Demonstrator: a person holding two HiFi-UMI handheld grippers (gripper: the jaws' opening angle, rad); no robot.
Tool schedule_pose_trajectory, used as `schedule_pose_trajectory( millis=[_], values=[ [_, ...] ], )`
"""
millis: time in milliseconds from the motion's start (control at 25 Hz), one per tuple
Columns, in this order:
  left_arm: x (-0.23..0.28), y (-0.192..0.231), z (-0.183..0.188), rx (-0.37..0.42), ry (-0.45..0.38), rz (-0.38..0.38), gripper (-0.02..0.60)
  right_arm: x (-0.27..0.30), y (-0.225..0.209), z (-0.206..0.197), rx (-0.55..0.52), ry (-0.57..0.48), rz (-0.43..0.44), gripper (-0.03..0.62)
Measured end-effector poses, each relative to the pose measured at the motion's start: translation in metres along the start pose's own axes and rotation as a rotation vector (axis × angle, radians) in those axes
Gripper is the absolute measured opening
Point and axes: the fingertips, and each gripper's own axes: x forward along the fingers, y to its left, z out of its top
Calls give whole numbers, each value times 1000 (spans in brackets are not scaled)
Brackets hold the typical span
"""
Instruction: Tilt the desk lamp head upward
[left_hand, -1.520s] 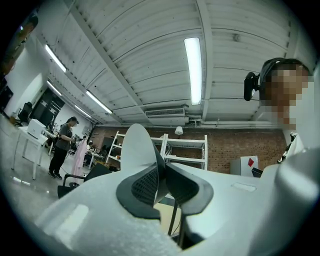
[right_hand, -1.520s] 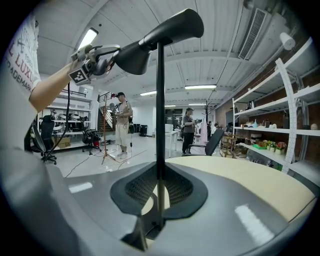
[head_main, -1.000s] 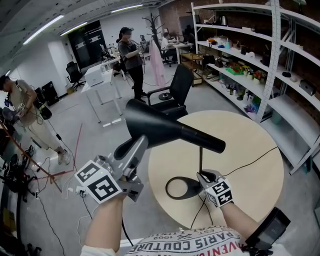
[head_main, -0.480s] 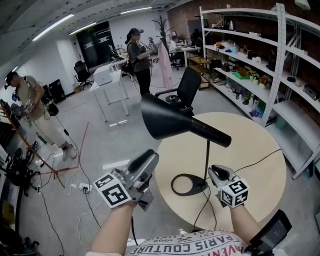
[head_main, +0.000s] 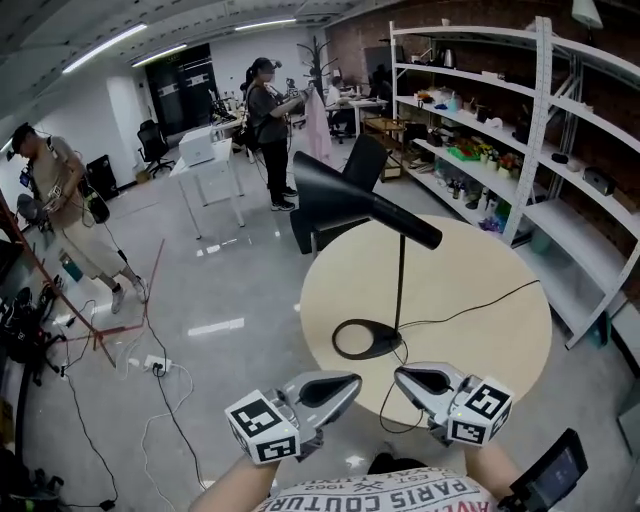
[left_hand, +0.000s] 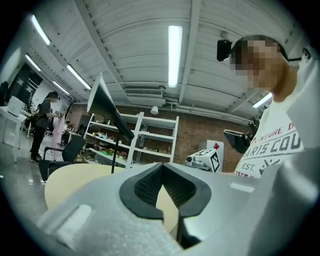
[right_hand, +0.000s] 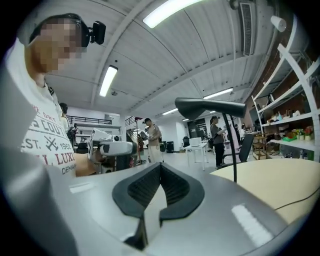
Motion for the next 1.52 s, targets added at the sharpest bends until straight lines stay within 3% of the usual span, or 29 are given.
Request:
schedule_pose_trajectory(
  millis=[160, 360, 840, 1520],
  values=[
    [0, -32, -12, 37, 49, 2, -2, -14, 31, 1, -7, 7, 20, 6],
    [9, -53, -23, 66, 108, 67, -2, -38, 43, 17, -26, 4, 51, 6],
    [49, -109, -17, -26, 57, 90, -2, -106, 52, 19, -51, 25, 63, 6],
    [57, -160, -28, -2, 70, 148, -2, -159, 68, 8, -43, 7, 76, 6]
  ],
)
